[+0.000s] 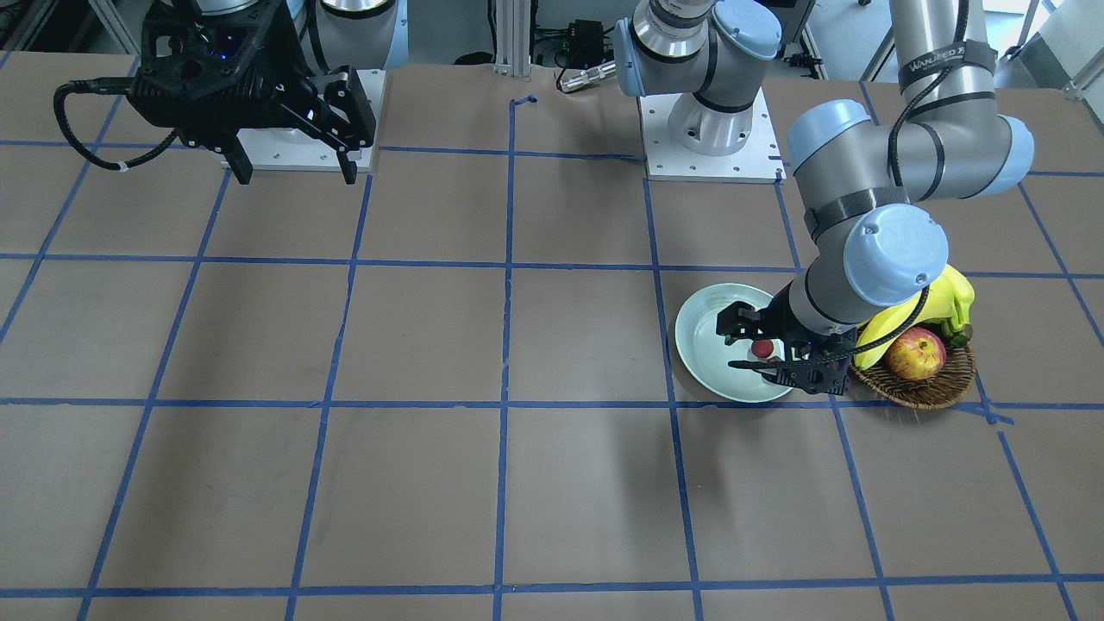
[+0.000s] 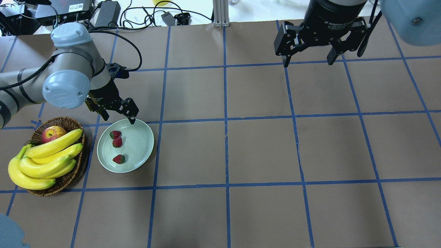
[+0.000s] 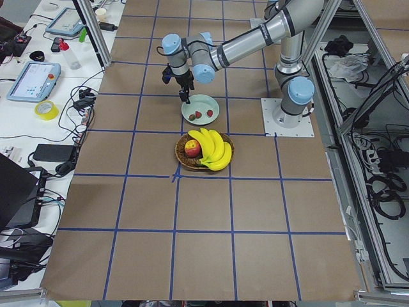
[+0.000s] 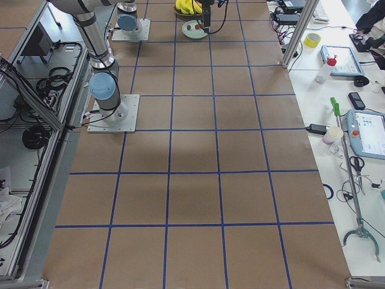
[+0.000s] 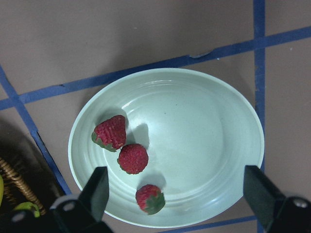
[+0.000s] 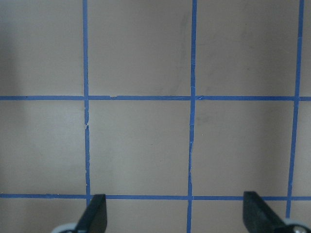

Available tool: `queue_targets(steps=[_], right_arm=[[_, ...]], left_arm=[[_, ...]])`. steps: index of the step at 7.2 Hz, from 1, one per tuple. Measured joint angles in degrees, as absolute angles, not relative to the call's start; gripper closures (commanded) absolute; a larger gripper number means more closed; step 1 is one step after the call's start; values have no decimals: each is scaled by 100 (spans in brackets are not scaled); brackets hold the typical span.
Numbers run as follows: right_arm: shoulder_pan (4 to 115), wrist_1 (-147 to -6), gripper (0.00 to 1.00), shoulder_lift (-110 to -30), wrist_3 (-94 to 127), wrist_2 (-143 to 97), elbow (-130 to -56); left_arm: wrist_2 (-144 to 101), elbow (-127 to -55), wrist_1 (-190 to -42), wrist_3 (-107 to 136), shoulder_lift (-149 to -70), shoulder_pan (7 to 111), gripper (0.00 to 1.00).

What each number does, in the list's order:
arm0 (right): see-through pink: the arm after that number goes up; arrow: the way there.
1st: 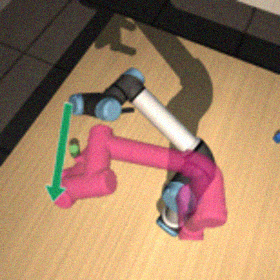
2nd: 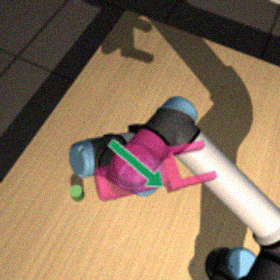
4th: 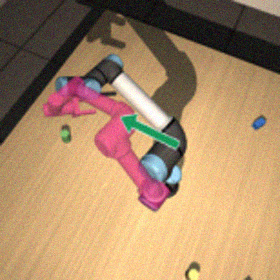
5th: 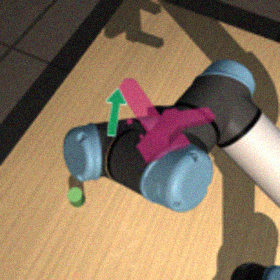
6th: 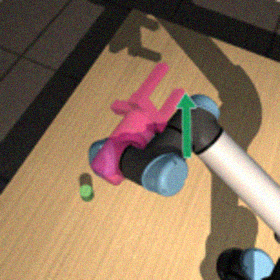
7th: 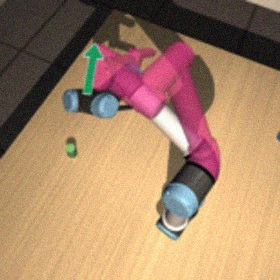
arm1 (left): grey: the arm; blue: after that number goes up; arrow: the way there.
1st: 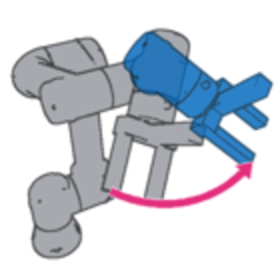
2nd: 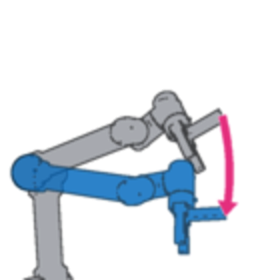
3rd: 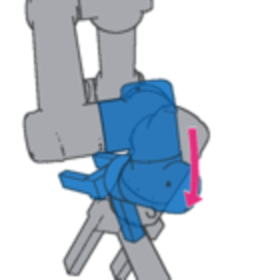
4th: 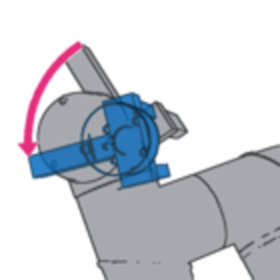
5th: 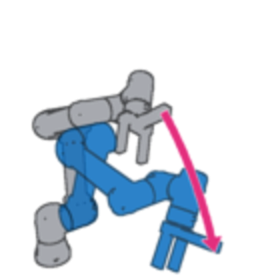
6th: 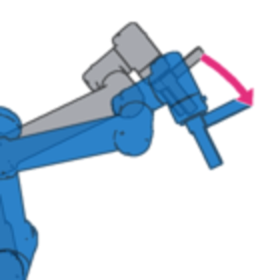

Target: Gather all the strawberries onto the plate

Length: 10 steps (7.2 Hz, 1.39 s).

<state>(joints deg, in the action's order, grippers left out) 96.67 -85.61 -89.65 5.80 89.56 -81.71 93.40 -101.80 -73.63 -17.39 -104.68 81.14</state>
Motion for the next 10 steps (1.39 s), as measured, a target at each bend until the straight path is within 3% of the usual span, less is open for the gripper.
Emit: queue_targets(steps=[5, 10], right_arm=[[9668, -8561, 0, -8965, 585, 8950, -8171], [9668, -8561, 0, -8965, 580, 8956, -8174]], left_arm=[[9864, -8561, -8618, -511, -9757, 8188, 0], [9429, -8373, -9150, -40, -9143, 8656, 0]])
